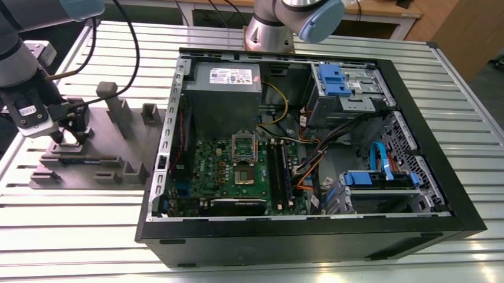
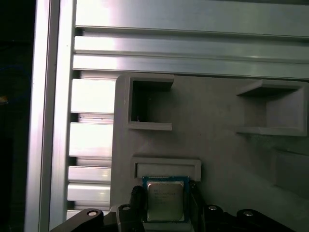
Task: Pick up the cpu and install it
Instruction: 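Pick up the cpu and move it towards the insertion slot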
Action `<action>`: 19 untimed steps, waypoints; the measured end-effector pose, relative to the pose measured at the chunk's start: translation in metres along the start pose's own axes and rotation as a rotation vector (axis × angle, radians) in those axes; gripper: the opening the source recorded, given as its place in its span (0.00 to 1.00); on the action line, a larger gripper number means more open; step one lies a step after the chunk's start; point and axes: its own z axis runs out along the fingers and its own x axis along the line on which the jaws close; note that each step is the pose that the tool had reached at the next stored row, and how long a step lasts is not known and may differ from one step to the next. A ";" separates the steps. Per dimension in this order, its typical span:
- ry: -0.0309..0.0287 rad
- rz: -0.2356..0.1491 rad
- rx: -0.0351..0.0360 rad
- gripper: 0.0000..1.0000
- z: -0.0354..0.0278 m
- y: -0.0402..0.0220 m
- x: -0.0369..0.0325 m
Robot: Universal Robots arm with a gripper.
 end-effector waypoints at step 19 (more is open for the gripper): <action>-0.0001 0.000 -0.0001 0.47 -0.0079 0.0003 -0.0001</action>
